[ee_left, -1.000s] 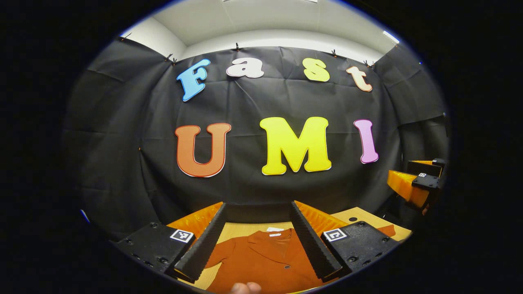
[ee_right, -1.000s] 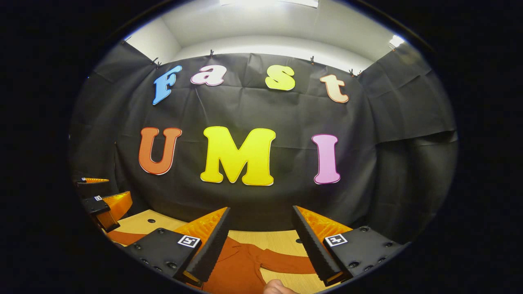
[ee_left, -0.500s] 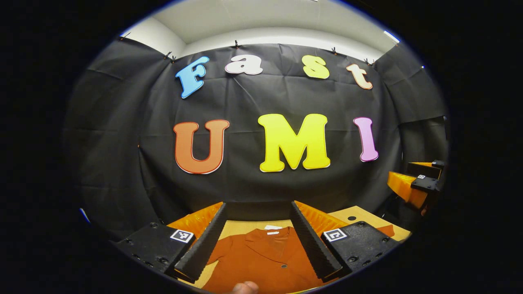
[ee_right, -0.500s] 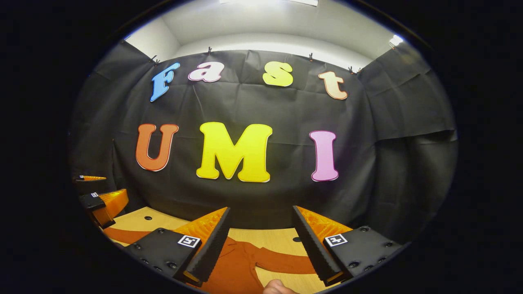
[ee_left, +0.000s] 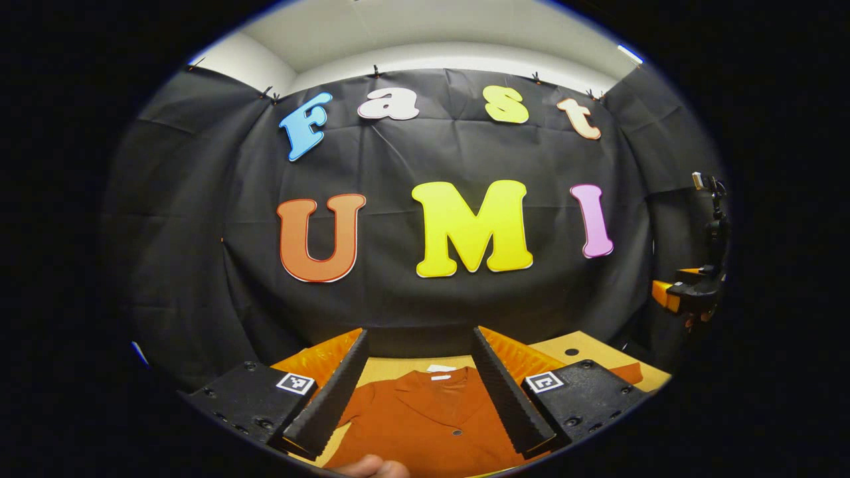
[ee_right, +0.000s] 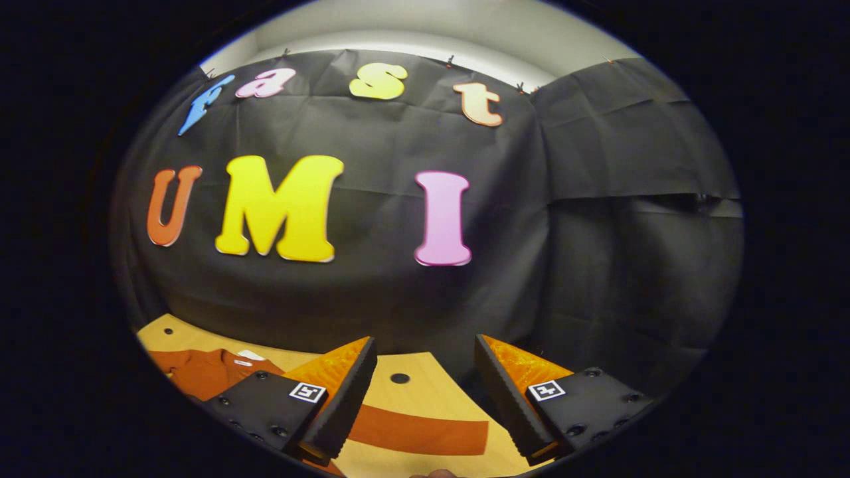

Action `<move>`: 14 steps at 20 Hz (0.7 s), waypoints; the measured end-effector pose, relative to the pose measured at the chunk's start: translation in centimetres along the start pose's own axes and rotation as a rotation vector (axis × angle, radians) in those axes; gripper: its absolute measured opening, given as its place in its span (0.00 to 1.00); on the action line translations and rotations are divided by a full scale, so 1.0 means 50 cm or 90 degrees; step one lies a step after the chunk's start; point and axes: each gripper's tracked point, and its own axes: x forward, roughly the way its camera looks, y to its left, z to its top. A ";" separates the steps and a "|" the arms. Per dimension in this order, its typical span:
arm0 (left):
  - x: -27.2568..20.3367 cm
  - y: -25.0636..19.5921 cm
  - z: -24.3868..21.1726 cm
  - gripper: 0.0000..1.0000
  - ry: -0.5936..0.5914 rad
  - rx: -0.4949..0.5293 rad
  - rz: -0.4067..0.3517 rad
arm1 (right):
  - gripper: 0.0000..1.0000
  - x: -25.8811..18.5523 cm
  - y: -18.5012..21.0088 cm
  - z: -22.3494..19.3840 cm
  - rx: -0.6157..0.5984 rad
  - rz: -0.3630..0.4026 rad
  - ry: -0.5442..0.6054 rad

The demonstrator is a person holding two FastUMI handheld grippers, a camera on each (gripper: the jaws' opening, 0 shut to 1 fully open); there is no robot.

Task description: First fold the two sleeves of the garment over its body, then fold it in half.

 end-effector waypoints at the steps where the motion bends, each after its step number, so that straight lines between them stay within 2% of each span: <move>1: 0.000 -0.003 0.002 0.99 0.000 -0.003 0.004 | 0.94 0.025 -0.042 -0.031 -0.012 -0.034 0.016; 3: 0.000 -0.016 0.011 0.99 -0.008 -0.016 0.006 | 0.94 0.060 -0.108 -0.112 -0.040 -0.084 0.069; 9: 0.008 -0.062 0.001 0.99 0.012 -0.007 0.029 | 0.94 0.109 -0.141 -0.391 0.024 -0.059 0.304; 11: 0.003 -0.077 -0.008 0.99 0.020 -0.015 0.037 | 0.94 0.113 -0.142 -0.488 0.021 -0.061 0.407; 14: -0.013 -0.080 -0.028 0.99 0.035 -0.020 0.059 | 0.95 0.106 -0.138 -0.592 0.024 -0.035 0.531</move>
